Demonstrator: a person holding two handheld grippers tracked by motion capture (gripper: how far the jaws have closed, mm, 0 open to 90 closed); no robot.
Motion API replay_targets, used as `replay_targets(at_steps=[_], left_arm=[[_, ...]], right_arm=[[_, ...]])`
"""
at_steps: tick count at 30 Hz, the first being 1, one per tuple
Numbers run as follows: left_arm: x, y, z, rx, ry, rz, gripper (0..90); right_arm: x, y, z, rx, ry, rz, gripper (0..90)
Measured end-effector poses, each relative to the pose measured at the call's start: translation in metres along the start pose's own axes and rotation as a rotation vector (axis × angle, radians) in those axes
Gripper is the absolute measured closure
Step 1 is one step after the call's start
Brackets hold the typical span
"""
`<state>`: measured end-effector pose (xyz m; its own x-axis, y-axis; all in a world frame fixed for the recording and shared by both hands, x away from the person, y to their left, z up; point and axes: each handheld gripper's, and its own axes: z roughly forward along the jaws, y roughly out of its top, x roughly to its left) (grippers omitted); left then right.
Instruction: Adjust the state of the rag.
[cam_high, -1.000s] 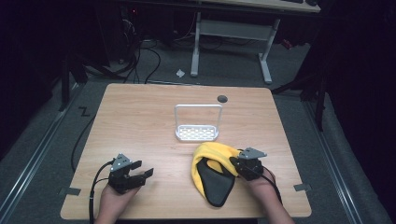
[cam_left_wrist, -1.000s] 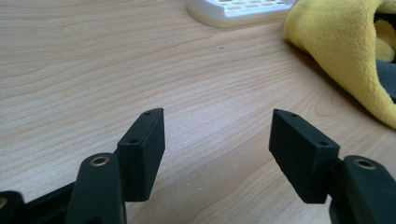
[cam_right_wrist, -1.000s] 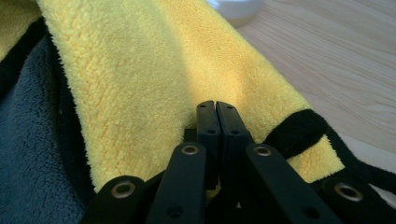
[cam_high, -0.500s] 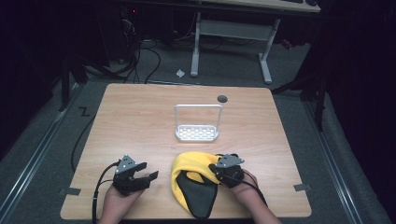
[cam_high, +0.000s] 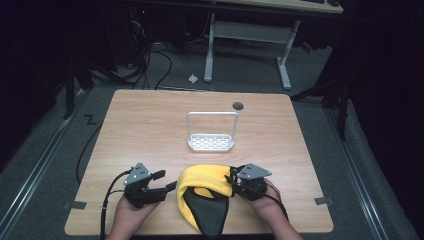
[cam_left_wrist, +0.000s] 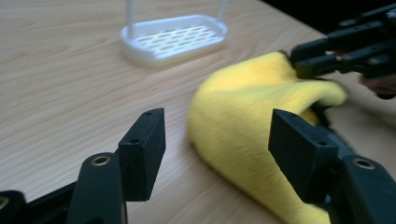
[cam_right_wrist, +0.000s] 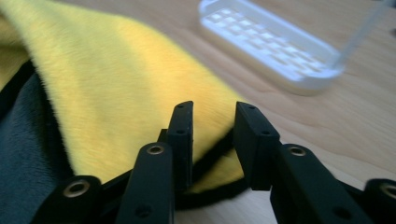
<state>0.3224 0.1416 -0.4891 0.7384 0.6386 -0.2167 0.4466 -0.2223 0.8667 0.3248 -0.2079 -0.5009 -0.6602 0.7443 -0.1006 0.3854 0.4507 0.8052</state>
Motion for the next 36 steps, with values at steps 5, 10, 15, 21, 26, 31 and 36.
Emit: replay_targets(at_steps=[5, 10, 15, 21, 26, 31, 36], left_arm=[[-0.019, 0.015, 0.019, 0.034, -0.044, 0.056, 35.7], [-0.038, 0.032, 0.048, 0.123, -0.085, 0.123, 35.5], [-0.051, 0.040, 0.071, 0.219, -0.071, 0.201, 37.4], [-0.048, 0.034, 0.077, 0.268, -0.046, 0.212, 68.2], [-0.042, 0.037, 0.068, 0.218, -0.059, 0.161, 80.8], [-0.036, 0.042, 0.055, 0.144, -0.083, 0.104, 79.0], [-0.026, 0.042, 0.043, 0.091, -0.067, 0.061, 80.8]], right_arm=[[-0.022, -0.015, -0.022, -0.020, -0.074, 0.081, 63.6], [-0.032, -0.024, -0.028, -0.005, -0.084, 0.118, 61.9], [-0.032, -0.028, -0.023, 0.018, -0.083, 0.114, 58.3], [-0.034, -0.030, -0.021, 0.025, -0.076, 0.124, 57.9], [-0.031, -0.029, -0.018, 0.032, -0.057, 0.118, 59.5], [-0.021, -0.026, -0.015, 0.037, -0.032, 0.081, 60.9], [-0.011, -0.024, -0.008, 0.060, 0.008, 0.058, 63.4]])
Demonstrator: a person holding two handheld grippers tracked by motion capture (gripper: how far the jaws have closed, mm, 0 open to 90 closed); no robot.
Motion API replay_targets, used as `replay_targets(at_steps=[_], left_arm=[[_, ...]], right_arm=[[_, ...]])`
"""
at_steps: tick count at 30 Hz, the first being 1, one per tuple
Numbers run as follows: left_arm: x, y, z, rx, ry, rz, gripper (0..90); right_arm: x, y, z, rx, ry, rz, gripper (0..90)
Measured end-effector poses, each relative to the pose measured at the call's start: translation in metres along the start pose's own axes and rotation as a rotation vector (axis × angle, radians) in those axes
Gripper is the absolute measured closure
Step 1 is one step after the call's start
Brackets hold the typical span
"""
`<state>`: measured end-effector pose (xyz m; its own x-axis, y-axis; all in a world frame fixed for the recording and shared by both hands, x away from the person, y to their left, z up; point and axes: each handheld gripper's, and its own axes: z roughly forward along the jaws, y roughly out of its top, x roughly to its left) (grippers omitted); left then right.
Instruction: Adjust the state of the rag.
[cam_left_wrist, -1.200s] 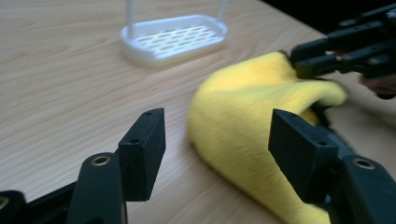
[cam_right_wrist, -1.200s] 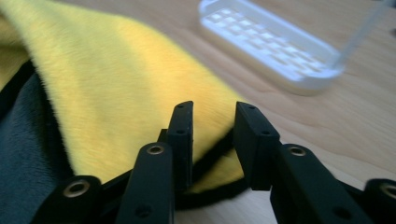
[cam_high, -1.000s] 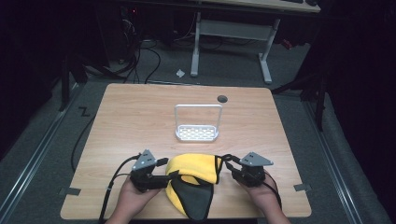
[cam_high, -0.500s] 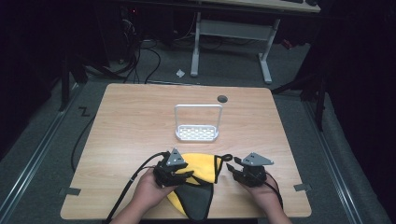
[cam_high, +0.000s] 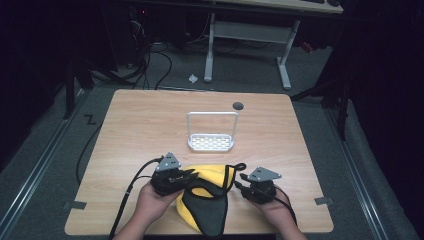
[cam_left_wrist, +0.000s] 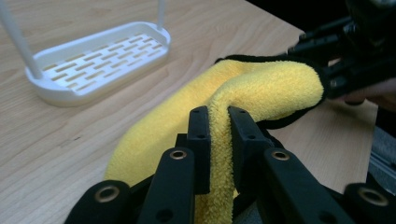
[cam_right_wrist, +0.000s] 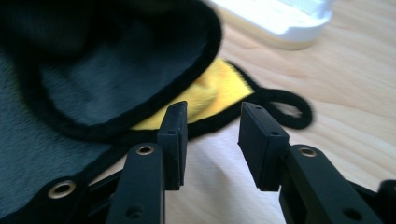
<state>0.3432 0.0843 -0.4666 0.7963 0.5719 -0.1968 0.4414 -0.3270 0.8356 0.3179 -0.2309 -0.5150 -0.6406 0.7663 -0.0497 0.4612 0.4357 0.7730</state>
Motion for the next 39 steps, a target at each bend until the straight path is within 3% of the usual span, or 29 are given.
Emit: replay_targets(at_steps=[6, 10, 15, 20, 24, 27, 29, 32, 39], left_arm=[[0.018, -0.017, -0.017, -0.045, 0.055, -0.066, 81.3], [0.030, -0.037, -0.025, -0.031, 0.069, -0.124, 80.7], [0.041, -0.059, -0.028, -0.010, 0.071, -0.174, 79.2], [0.044, -0.063, -0.029, 0.010, 0.073, -0.167, 78.1], [0.046, -0.066, -0.029, 0.018, 0.076, -0.170, 78.1], [0.047, -0.066, -0.031, 0.010, 0.079, -0.173, 78.3], [0.049, -0.066, -0.033, 0.005, 0.083, -0.183, 78.3], [0.054, -0.069, -0.036, 0.002, 0.093, -0.203, 78.4], [0.069, -0.077, -0.040, 0.036, 0.148, -0.241, 77.8]], right_arm=[[0.018, 0.002, 0.011, 0.035, 0.059, -0.049, 63.9], [0.025, 0.005, 0.017, 0.050, 0.056, -0.068, 65.3], [0.025, 0.008, 0.023, 0.040, 0.014, -0.067, 76.9], [0.025, 0.018, 0.027, 0.006, -0.014, -0.075, 87.5], [0.033, 0.022, 0.036, 0.023, 0.020, -0.101, 90.0], [0.038, 0.018, 0.042, 0.060, 0.016, -0.131, 90.0], [0.035, 0.018, 0.042, 0.089, 0.001, -0.117, 90.0], [0.027, 0.015, 0.039, 0.089, -0.006, -0.088, 90.0], [0.005, 0.008, 0.031, 0.101, -0.091, -0.056, 90.0]])
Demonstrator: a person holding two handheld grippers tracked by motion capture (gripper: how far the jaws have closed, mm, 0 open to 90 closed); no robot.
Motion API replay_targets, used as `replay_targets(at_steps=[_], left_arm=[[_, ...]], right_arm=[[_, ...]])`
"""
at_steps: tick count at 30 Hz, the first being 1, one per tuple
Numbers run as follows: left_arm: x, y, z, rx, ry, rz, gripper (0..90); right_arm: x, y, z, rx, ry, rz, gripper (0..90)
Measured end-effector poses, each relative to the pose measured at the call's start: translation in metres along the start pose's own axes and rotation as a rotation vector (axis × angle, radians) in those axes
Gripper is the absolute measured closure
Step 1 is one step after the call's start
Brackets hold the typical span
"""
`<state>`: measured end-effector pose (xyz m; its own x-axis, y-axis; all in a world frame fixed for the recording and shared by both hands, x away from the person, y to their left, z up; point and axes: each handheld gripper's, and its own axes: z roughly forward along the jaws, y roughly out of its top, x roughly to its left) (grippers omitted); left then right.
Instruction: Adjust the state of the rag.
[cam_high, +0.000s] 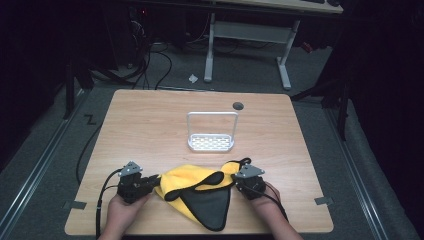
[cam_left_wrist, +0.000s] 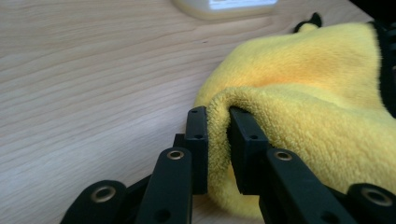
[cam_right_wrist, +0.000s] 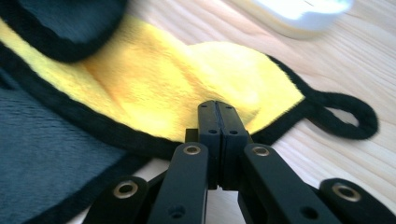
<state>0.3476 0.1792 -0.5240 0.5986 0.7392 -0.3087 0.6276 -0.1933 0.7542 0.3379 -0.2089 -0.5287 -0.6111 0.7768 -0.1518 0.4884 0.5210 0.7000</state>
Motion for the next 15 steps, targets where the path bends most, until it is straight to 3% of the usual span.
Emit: replay_targets(at_steps=[3, 5, 6, 9, 12, 15], left_arm=[[0.006, -0.002, -0.001, 0.026, 0.046, -0.010, 75.1], [0.008, -0.001, -0.005, 0.024, 0.041, -0.021, 70.0], [0.006, -0.001, -0.008, 0.008, 0.041, -0.020, 65.2], [-0.002, 0.003, -0.015, -0.035, 0.041, 0.001, 62.3], [-0.015, 0.007, -0.022, -0.085, 0.056, 0.048, 60.2], [-0.028, 0.013, -0.025, -0.121, 0.003, 0.072, 58.7]], right_arm=[[-0.011, -0.004, -0.001, 0.003, -0.039, 0.017, 90.0], [-0.016, -0.006, -0.002, 0.002, -0.055, 0.025, 90.0], [-0.019, -0.007, -0.002, 0.000, -0.050, 0.036, 90.0], [-0.018, -0.006, -0.003, 0.000, -0.049, 0.034, 87.7], [-0.017, -0.004, -0.011, -0.040, -0.026, 0.046, 85.8], [-0.015, -0.002, -0.018, -0.070, -0.014, 0.052, 85.6]])
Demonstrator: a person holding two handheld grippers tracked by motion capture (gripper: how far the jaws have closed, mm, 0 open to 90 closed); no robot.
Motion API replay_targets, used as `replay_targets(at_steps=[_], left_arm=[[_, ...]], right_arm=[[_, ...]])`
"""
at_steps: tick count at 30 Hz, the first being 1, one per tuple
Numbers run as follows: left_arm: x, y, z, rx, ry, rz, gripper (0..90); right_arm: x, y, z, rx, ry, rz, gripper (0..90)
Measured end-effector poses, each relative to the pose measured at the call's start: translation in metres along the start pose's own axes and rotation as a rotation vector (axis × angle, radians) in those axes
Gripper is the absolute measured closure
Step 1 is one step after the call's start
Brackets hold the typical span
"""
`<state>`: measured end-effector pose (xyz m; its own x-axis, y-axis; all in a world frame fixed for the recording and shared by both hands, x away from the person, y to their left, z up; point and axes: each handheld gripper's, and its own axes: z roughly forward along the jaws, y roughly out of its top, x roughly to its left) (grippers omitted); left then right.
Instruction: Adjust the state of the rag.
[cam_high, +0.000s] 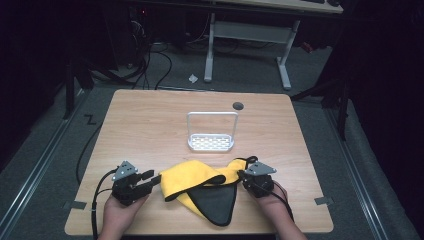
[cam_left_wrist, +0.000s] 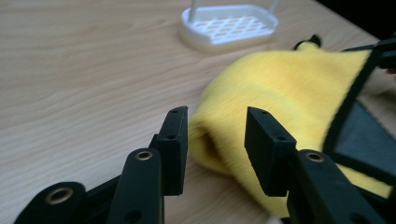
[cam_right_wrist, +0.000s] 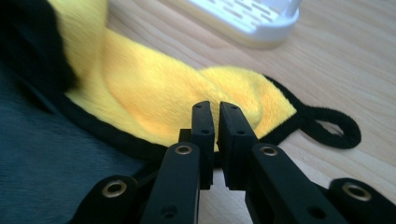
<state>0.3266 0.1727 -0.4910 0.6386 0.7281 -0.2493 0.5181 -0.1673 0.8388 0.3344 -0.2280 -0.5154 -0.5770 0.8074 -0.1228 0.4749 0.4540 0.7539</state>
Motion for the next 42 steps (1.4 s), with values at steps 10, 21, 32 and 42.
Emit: replay_targets(at_steps=[10, 21, 32, 42], left_arm=[[-0.058, -0.001, 0.061, 0.172, -0.049, 0.227, 40.9], [-0.031, 0.004, 0.044, 0.108, 0.016, 0.109, 84.3], [0.024, 0.008, -0.002, -0.012, 0.093, -0.058, 84.4], [0.049, -0.006, 0.001, 0.039, 0.119, -0.135, 83.9]], right_arm=[[0.023, 0.000, -0.007, -0.005, 0.109, -0.028, 84.3], [0.047, -0.001, 0.008, 0.065, 0.157, -0.127, 84.3], [0.034, -0.003, 0.007, 0.076, 0.109, -0.111, 85.1], [0.004, -0.014, 0.000, 0.092, 0.008, -0.061, 87.4]])
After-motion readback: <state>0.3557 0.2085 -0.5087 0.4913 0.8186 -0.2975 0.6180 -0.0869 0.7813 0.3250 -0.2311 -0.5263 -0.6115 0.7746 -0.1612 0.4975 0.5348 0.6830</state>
